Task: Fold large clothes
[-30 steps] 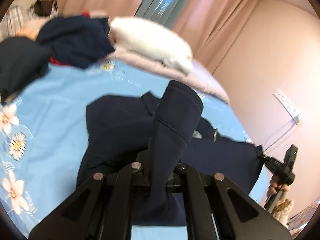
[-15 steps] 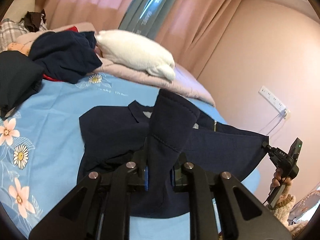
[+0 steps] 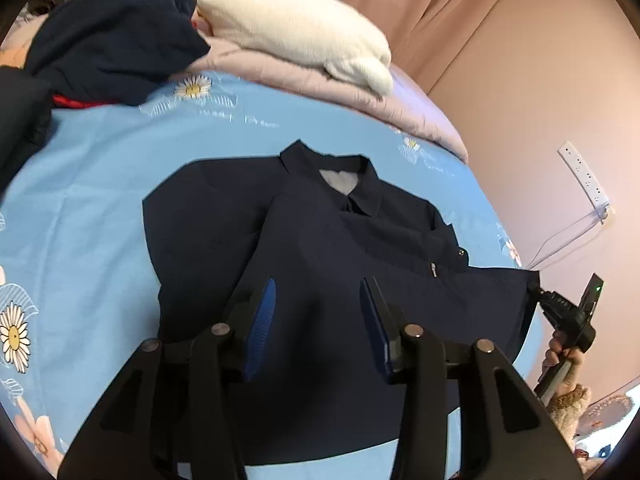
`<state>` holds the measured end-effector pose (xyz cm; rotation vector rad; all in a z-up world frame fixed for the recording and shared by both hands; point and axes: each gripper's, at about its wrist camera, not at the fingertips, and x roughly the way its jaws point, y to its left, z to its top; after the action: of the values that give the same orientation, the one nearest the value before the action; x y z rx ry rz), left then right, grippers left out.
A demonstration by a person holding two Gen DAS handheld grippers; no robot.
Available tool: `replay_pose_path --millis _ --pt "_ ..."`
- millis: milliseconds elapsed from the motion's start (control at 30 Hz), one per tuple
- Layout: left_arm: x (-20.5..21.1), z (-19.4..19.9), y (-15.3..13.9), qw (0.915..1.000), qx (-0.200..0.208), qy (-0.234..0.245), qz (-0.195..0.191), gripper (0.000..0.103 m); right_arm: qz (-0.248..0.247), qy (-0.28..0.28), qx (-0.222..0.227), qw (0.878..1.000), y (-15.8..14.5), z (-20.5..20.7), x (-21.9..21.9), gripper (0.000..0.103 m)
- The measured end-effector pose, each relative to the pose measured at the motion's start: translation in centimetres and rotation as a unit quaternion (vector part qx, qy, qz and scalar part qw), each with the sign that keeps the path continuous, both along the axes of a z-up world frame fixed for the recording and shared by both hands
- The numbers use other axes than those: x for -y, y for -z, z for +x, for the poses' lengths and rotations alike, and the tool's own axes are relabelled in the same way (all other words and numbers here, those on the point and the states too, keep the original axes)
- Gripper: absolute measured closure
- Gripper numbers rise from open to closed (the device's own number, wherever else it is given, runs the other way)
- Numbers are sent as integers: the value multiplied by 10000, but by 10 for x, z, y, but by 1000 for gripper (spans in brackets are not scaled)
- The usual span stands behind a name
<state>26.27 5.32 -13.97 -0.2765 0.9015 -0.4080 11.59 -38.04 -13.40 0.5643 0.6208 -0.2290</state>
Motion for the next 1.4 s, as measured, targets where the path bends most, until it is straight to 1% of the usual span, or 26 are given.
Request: replay_pose_path --millis 67,100,167,300,533,600,633,667,700,733,767,833,900,1000,1100,1133,1167,1200,1233,1300,1333,1400 --pt "4 6 3 9999 -42 74 86 45 -99 70 -186 9998 8 -2 0 97" --pt "6 10 4 9998 -47 125 140 45 -145 97 -266 9995 11 -3 -1 97" --pt "12 21 9 9995 -119 179 247 45 -88 114 -346 9993 20 -4 1 97" --pt "17 49 23 9987 -333 91 366 44 70 136 -438 9989 30 -6 6 97" --pt "32 88 53 9960 -797 308 255 42 2 90 -573 9983 38 -2 7 97" --pt "35 94 62 9950 -927 330 174 46 1 76 -588 9982 40 0 7 97" --pt "34 97 65 9949 -962 257 145 50 4 73 -584 9983 40 0 8 97" --pt "34 97 67 9949 -982 209 122 74 23 64 -584 9983 41 0 8 97" --pt "33 98 70 9946 -1014 198 112 94 21 58 -565 9984 41 -1 9 97" --pt "31 95 71 9948 -1000 123 115 95 15 63 -539 9985 41 -1 9 97" --pt "28 90 68 9960 -884 62 74 97 45 54 -494 9988 40 -3 9 97" --pt "23 76 57 9977 -674 -43 9 99 79 6 -410 9991 36 -5 8 97" --pt "15 60 41 9987 -461 -134 -151 100 204 -99 -319 9992 28 -9 6 97" --pt "0 31 8 9989 24 -342 -318 100 132 -220 -50 9997 7 -17 -1 97" --pt "-23 -2 -29 9944 625 -699 -479 103 -23 -289 232 9993 -18 -24 -10 97" --pt "-31 -11 -40 9922 795 -767 -569 103 -60 -326 319 9989 -24 -25 -13 97" --pt "-39 -19 -51 9906 914 -724 -709 103 -112 -404 463 9980 -35 -26 -17 97" --pt "-41 -22 -55 9902 964 -678 -753 102 -150 -466 542 9973 -42 -26 -20 97" --pt "-42 -27 -59 9897 1032 -711 -689 103 -234 -523 584 9966 -49 -24 -25 97" --pt "-38 -29 -59 9917 989 -657 -491 103 -450 -503 608 9959 -57 -20 -33 97" --pt "-38 -29 -56 9920 938 -681 -496 103 -545 -501 609 9954 -59 -18 -36 97" --pt "-38 -26 -49 9932 768 -611 -632 103 -624 -492 577 9952 -58 -17 -40 97"
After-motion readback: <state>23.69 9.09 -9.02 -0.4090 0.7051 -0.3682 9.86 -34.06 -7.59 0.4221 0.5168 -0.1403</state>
